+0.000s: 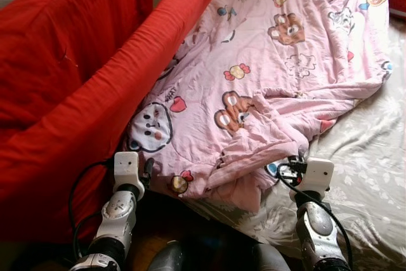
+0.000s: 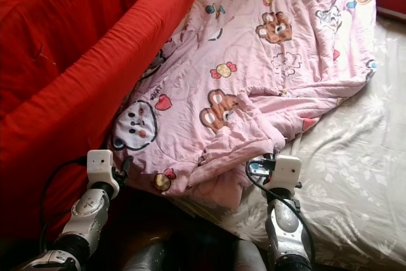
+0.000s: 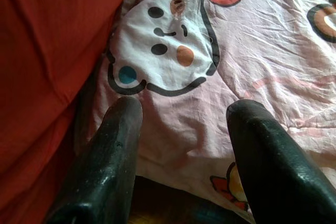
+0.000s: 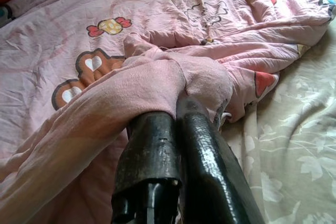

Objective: Clean up the room

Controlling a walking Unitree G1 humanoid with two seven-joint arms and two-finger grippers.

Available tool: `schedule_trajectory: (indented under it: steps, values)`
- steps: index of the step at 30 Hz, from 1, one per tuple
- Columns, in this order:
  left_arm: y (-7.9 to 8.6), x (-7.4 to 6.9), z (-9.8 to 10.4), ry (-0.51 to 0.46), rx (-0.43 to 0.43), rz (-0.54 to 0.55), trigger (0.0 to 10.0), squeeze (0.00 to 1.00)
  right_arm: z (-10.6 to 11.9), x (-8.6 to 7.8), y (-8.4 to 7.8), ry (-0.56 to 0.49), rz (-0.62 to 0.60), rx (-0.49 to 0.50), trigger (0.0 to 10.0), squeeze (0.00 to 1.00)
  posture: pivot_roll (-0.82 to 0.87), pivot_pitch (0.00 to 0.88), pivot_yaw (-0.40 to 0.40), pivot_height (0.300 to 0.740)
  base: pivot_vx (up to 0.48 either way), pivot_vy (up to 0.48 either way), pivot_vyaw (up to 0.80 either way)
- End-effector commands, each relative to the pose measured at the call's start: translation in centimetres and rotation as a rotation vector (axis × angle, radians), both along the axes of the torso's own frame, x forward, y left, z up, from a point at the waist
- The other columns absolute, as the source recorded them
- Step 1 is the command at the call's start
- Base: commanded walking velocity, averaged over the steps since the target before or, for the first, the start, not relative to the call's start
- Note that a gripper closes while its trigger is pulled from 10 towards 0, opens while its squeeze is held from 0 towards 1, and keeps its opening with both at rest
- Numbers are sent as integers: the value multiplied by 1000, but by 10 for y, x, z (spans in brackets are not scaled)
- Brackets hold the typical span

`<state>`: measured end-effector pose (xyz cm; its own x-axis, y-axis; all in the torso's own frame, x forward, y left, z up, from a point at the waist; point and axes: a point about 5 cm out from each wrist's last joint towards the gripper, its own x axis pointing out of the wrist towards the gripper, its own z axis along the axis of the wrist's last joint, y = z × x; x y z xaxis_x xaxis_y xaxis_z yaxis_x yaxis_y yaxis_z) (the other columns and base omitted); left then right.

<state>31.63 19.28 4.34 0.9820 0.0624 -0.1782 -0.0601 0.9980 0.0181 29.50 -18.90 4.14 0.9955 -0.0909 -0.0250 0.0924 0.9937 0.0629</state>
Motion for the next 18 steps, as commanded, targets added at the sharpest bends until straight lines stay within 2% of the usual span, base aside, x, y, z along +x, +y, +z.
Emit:
schedule_trajectory:
  steps: [1, 18]
  values:
    - [6, -6, -7, 23, -14, 28, 10000, 0, -7, -6, 0, 26, -8, 12, 10000, 0, -100, 284, 39, 740, 0, 0, 0]
    - [6, -6, -6, 11, -16, 24, 10000, 0, -7, -6, 3, 26, -7, 10, 10000, 0, -98, 274, 42, 740, 0, 0, 0]
